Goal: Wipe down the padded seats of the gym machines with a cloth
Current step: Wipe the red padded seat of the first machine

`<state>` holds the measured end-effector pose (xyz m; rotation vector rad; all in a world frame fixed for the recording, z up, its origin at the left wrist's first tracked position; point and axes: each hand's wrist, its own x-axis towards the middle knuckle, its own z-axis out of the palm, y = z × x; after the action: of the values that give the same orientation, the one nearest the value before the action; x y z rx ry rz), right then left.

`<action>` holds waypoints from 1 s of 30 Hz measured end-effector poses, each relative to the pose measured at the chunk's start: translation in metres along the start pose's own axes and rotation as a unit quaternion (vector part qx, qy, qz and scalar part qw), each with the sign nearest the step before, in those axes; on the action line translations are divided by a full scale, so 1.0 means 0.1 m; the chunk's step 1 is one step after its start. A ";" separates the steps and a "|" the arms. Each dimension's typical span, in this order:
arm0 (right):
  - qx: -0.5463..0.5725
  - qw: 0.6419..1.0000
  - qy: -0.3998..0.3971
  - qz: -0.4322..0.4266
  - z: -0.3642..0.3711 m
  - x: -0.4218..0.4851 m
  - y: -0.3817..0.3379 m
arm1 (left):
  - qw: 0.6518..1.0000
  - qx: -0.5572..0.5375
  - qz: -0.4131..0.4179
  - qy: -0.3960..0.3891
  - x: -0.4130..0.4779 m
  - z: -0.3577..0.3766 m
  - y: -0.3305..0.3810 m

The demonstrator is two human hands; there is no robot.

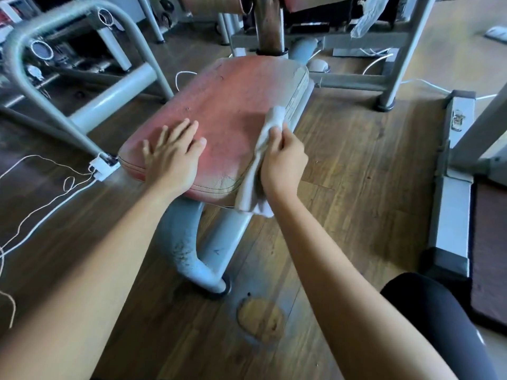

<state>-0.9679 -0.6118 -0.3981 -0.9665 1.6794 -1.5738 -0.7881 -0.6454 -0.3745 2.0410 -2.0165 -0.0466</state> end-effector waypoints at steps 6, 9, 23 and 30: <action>0.027 0.994 -0.059 -0.090 0.03 -1.00 0.06 | 1.000 0.002 -0.017 -0.006 0.01 0.00 0.03; -0.016 0.991 -0.033 -0.127 0.12 -0.46 0.04 | 1.000 -0.008 -0.015 -0.001 0.00 0.00 0.03; -0.074 0.995 -0.047 -0.046 0.10 -0.11 -0.02 | 1.000 -0.014 -0.001 0.007 -0.01 -0.01 0.02; -0.050 0.994 -0.084 -0.050 -0.11 -0.59 0.04 | 0.999 0.022 0.011 -0.046 -0.02 -0.02 0.00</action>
<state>-0.9468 -0.5561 -0.4033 -1.2158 1.6255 -1.4384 -0.7883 -0.6429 -0.3732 2.0785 -2.1131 -0.0953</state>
